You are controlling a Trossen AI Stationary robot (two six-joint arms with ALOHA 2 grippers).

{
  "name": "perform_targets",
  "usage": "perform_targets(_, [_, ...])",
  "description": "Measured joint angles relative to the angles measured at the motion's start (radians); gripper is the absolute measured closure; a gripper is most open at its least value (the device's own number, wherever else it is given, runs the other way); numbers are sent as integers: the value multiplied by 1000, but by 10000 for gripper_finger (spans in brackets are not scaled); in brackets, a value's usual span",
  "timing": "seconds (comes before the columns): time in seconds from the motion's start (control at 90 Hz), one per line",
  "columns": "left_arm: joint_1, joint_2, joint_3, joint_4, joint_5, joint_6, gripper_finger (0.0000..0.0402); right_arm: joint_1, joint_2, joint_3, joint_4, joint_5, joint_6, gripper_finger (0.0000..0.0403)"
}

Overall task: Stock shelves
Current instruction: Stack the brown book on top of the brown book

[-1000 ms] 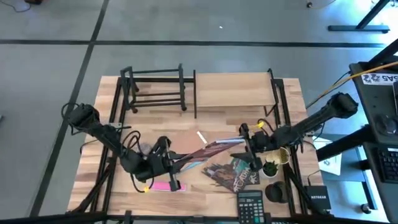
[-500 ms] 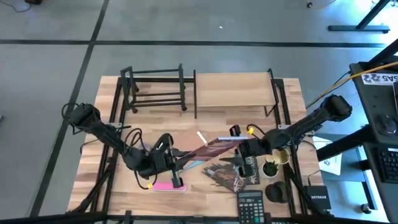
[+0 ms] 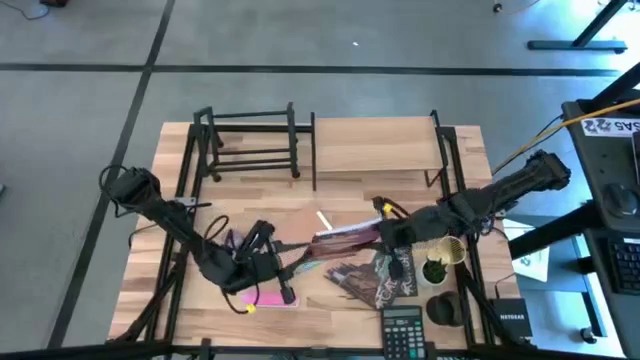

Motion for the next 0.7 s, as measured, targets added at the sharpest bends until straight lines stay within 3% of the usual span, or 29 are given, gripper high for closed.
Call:
perform_targets(0.1, [-14,3,0,-80,-70,-41,291,-76,4,72,-239,-107,75,401])
perform_targets(0.267, [-16,1,0,-192,-92,-129,280,-254,38,57,-420,-539,99,401])
perform_targets(0.411, [-13,2,0,-294,-93,-233,279,-387,138,31,-495,-903,0,402])
perform_targets(0.489, [-10,2,0,-343,-95,-283,279,-431,221,26,-510,-964,-77,401])
perform_targets(0.7, [-1,2,0,-436,-96,-392,278,-504,445,26,-524,-984,-268,401])
